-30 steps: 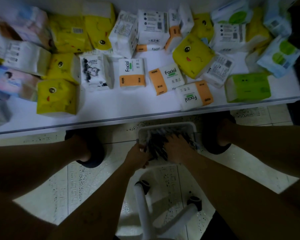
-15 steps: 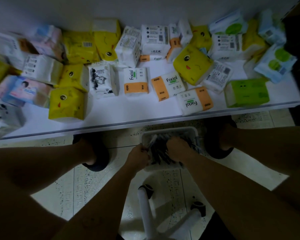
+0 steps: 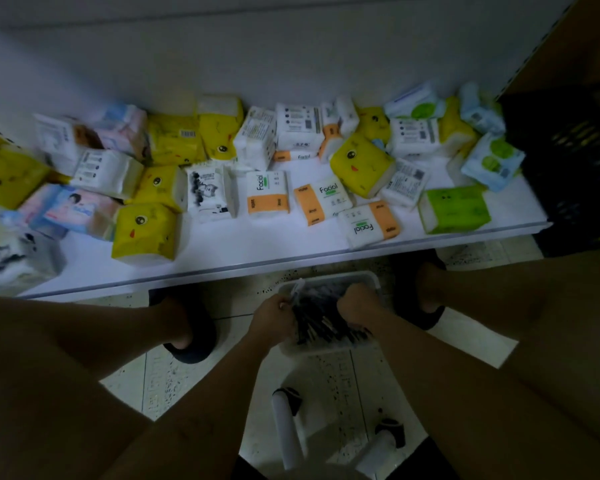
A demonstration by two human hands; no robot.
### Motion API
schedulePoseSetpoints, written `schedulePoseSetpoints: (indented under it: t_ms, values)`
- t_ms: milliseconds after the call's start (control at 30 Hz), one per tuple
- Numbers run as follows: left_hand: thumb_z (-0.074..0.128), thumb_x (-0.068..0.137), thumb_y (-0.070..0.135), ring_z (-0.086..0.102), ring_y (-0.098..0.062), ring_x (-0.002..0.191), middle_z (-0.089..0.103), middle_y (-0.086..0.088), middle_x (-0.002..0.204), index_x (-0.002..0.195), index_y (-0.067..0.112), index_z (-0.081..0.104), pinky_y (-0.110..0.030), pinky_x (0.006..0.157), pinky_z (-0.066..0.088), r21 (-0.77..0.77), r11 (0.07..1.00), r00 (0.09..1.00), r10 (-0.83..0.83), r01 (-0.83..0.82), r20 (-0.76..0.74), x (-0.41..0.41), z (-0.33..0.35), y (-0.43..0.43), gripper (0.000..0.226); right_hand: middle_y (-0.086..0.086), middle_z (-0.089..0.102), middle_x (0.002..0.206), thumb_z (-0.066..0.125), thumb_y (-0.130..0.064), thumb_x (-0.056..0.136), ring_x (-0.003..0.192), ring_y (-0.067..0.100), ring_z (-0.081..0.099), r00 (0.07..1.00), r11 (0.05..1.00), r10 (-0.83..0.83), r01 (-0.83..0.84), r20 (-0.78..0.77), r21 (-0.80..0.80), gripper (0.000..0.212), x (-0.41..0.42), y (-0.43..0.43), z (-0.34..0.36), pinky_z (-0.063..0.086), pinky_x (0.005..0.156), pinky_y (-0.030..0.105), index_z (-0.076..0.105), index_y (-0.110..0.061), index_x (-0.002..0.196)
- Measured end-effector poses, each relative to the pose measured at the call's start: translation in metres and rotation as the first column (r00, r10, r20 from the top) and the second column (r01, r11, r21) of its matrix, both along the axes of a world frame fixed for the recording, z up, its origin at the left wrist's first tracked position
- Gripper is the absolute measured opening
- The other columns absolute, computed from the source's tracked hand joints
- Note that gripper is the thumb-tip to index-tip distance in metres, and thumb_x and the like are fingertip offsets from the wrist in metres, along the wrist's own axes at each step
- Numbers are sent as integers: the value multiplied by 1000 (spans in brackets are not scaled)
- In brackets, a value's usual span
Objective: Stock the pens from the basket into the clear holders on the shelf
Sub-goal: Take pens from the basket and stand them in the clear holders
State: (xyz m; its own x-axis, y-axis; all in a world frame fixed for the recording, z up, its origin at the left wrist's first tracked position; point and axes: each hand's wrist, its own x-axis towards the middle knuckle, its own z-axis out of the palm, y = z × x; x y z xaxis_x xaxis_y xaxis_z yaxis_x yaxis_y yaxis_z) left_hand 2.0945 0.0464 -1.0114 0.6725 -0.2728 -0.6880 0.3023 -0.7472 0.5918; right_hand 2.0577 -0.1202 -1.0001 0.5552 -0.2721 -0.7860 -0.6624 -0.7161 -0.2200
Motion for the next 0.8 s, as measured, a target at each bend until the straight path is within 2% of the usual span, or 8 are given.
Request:
schedulePoseSetpoints:
  t_ms: [100,167,300,367,433,500,667,800]
  values:
    - [40,95,1,58,-26,85,61,-13,104,113,13,55,-33,70,51,-28,999,1000,20,-20,0,-4,14,-1,27,19,61,119,40,-2,100,89,27,58,958,952,276,-284,-79,-119,22,-9,8,26,45,90,36,59,-4,111]
    - [40,98,9,59,-27,83,61,-12,100,106,12,53,-33,66,51,-37,998,998,58,-57,20,-7,24,-4,16,17,63,118,42,-5,100,90,27,59,983,978,183,-184,-28,-98,22,-15,9,29,46,87,35,60,-1,110]
    - [40,101,33,63,-28,89,64,-12,100,107,13,57,-36,75,53,-107,991,990,87,-75,108,-9,46,-11,27,4,51,77,41,-31,102,74,19,51,909,931,-360,337,209,138,34,-29,1,40,39,67,28,60,-6,90]
    - [42,100,33,62,-27,88,63,-11,96,104,14,58,-37,79,55,-187,978,980,119,-89,158,-9,59,-13,24,8,59,85,43,-35,101,80,22,57,868,904,-423,387,258,182,37,-32,-5,51,44,73,31,64,-7,91]
    - [42,101,25,60,-22,78,62,-12,90,102,11,58,-25,67,54,-263,960,973,145,-95,178,-8,71,-16,21,8,62,91,45,-34,101,83,24,61,807,851,-518,452,282,268,34,-32,-6,62,51,73,34,64,-7,105]
    - [40,101,14,51,-16,67,58,-11,85,96,9,55,-16,51,43,-354,924,973,199,-148,115,-7,81,-19,16,4,62,74,46,-32,101,67,19,63,714,716,-667,537,212,446,28,-32,-7,75,48,60,30,63,-11,111]
    - [46,96,-1,57,-20,62,62,-12,82,90,6,51,-28,51,47,-486,820,931,363,-303,32,4,108,-25,10,9,75,95,50,-26,100,90,21,71,676,536,-733,506,75,676,21,-40,-4,106,49,74,30,60,-12,113]
    - [43,98,2,51,-14,59,60,-19,99,92,6,41,-19,45,40,-547,811,937,325,-208,125,14,139,-27,8,11,70,80,70,-2,82,56,17,62,633,575,-737,403,237,712,20,-31,-1,130,48,51,26,61,-3,100]
